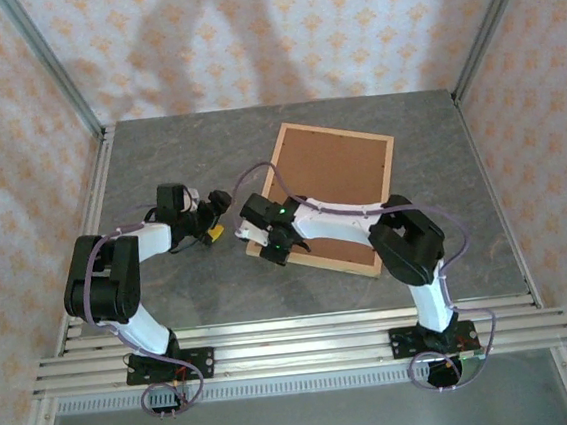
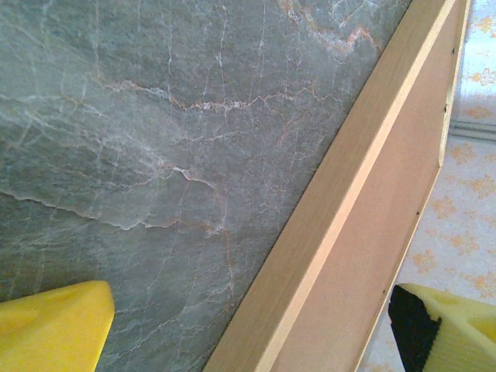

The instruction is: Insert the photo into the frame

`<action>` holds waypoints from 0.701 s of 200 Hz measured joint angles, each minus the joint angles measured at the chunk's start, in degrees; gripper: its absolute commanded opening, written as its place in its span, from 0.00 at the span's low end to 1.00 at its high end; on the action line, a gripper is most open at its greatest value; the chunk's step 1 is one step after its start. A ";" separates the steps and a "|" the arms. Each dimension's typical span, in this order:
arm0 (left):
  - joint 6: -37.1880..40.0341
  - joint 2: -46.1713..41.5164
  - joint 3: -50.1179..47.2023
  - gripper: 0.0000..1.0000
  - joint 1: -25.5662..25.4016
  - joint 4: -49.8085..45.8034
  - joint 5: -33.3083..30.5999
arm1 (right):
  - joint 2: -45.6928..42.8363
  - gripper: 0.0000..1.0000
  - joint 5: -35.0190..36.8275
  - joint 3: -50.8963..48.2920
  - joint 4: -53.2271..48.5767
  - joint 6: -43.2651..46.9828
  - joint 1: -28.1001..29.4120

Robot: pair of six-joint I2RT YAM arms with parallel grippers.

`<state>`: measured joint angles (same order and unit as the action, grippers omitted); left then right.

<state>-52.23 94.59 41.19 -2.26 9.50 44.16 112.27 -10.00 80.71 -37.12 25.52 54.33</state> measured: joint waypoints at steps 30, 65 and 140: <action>-0.22 0.00 0.76 0.95 0.00 -0.85 0.02 | -0.61 0.47 1.60 -1.29 0.13 -1.18 0.37; -0.24 0.00 1.81 0.95 0.00 -1.36 0.02 | -0.63 1.00 3.80 -1.07 0.70 -0.85 0.37; -0.24 0.00 1.86 0.95 0.00 -2.43 0.04 | 3.43 1.00 6.14 2.67 2.73 1.60 0.37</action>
<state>-52.47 94.59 43.05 -2.26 7.07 44.21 115.70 -3.86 83.37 -34.39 27.11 54.70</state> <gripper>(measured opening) 0.949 0.995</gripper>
